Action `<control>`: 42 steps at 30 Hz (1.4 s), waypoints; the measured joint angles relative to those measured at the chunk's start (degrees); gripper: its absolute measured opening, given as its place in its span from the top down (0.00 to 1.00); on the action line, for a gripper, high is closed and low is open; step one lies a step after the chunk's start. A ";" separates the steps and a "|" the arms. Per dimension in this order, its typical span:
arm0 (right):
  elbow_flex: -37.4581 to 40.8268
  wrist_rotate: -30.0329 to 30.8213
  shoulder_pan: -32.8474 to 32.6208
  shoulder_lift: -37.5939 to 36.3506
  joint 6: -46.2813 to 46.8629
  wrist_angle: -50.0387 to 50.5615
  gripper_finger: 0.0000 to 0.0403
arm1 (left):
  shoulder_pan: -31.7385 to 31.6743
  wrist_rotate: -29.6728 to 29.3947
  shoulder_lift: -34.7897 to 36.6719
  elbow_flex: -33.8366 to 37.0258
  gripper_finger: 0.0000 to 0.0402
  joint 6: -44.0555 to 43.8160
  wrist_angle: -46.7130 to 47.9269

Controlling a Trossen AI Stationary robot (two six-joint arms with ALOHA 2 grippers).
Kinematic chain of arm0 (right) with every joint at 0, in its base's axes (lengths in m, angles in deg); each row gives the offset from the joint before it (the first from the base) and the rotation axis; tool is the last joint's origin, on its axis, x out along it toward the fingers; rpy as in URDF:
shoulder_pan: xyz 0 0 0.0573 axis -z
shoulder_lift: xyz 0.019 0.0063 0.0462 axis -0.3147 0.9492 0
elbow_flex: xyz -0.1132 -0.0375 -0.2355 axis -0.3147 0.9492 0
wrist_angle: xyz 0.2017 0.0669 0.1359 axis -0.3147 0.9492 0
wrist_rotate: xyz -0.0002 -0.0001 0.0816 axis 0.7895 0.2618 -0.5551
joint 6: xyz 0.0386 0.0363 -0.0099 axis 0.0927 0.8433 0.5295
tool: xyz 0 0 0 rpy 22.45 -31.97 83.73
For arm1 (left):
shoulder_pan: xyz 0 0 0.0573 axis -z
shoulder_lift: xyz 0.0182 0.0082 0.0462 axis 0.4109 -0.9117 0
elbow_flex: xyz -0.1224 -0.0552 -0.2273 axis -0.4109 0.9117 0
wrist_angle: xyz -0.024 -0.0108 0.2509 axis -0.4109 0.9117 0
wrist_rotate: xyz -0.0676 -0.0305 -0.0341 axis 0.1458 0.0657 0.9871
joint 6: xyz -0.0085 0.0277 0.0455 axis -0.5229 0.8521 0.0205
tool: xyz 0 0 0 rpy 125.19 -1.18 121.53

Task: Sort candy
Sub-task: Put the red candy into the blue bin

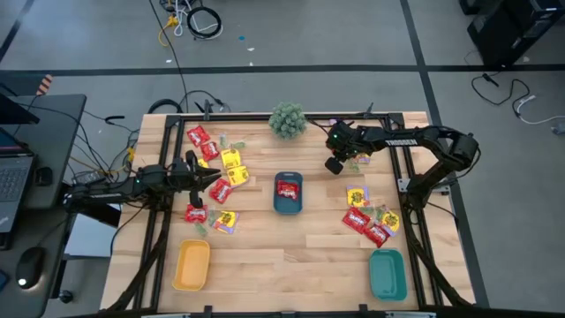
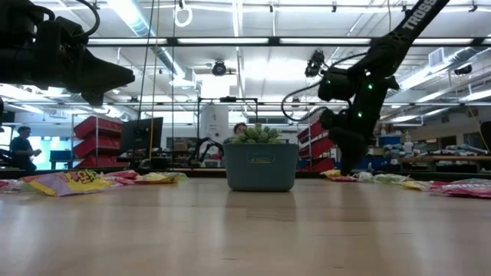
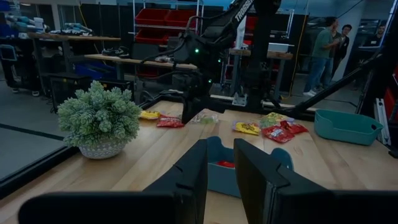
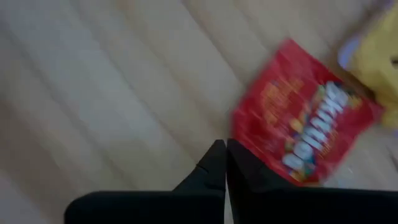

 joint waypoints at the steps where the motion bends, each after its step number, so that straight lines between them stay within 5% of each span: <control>1: -0.88 -0.02 -0.79 0.00 0.01 0.95 1.00 | 0.00 0.00 0.00 0.00 0.80 0.00 0.02; 9: -5.80 4.23 -5.73 -0.02 2.51 4.95 0.98 | 0.00 0.00 0.00 0.00 0.80 0.00 0.02; 23: -0.19 5.47 -0.25 -0.02 4.13 0.37 0.66 | 0.00 0.00 0.00 -0.02 0.80 0.00 0.33; 34: 3.88 5.58 2.44 -0.02 3.72 -4.28 0.71 | 0.00 0.00 0.00 -0.02 0.80 0.00 0.39; 42: 4.93 0.89 2.89 -0.03 2.56 -5.65 0.87 | -0.01 0.00 0.00 -0.02 0.80 0.00 0.42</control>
